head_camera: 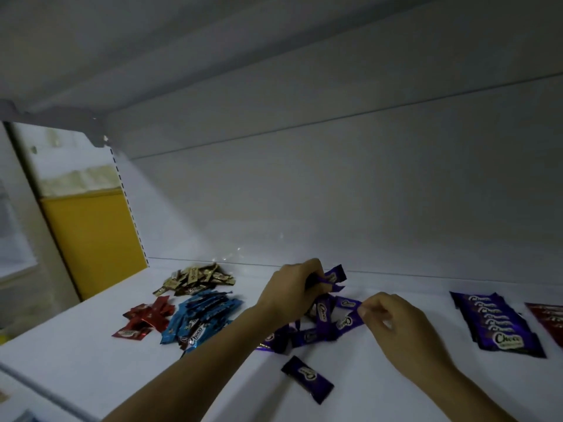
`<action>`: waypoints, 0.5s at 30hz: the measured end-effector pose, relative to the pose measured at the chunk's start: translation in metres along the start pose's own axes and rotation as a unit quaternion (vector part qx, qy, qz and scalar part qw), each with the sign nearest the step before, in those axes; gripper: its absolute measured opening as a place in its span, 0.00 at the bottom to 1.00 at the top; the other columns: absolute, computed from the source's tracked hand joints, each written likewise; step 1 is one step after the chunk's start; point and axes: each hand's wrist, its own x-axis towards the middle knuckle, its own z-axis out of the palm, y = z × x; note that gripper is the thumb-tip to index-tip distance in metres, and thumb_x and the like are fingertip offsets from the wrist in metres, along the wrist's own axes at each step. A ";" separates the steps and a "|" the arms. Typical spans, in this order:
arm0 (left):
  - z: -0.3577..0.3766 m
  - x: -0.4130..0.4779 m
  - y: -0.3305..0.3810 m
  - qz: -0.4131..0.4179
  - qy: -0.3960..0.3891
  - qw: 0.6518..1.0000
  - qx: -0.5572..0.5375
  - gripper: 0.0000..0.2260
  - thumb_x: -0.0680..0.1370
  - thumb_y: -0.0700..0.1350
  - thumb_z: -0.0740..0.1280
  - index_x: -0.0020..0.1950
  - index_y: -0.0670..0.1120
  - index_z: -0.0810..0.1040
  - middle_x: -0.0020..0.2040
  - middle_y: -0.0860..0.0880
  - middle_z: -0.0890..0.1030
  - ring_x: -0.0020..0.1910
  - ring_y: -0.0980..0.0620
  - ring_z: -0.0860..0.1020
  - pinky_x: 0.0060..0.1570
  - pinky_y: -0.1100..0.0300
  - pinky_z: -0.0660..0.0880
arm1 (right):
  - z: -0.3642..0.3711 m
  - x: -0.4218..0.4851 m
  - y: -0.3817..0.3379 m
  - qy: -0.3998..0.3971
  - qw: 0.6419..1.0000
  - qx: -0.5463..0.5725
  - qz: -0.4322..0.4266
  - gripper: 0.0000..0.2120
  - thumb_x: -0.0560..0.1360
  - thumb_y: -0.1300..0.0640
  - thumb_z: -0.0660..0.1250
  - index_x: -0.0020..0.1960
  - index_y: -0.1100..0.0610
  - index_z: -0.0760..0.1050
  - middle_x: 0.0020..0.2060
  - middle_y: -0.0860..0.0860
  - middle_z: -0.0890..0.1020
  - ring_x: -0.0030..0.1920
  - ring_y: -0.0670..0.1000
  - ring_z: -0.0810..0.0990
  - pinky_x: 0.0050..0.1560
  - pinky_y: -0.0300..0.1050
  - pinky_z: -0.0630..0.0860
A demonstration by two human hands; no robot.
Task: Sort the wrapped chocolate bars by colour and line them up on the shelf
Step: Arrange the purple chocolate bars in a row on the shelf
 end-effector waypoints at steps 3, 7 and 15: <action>0.002 0.004 0.012 -0.023 0.072 0.980 -0.184 0.06 0.77 0.47 0.69 0.43 0.47 0.75 0.32 0.54 0.79 0.30 0.59 0.77 0.31 0.68 0.71 | -0.005 0.005 -0.013 0.025 0.981 0.176 0.073 0.07 0.75 0.47 0.66 0.43 0.50 0.77 0.42 0.45 0.82 0.46 0.47 0.80 0.42 0.39 0.72; 0.037 0.014 0.044 -0.050 0.123 0.914 -0.382 0.06 0.78 0.43 0.68 0.41 0.46 0.75 0.31 0.52 0.79 0.31 0.57 0.78 0.33 0.64 0.73 | -0.026 0.013 -0.028 0.015 0.934 0.334 0.126 0.09 0.71 0.53 0.72 0.50 0.54 0.78 0.38 0.49 0.85 0.39 0.47 0.84 0.37 0.37 0.76; 0.090 0.027 0.087 -0.069 0.126 0.846 -0.513 0.09 0.77 0.39 0.68 0.38 0.41 0.73 0.26 0.50 0.74 0.24 0.58 0.71 0.26 0.64 0.70 | -0.108 -0.001 0.003 -0.008 0.971 0.209 0.114 0.10 0.69 0.70 0.72 0.48 0.60 0.79 0.30 0.50 0.83 0.30 0.42 0.80 0.33 0.31 0.74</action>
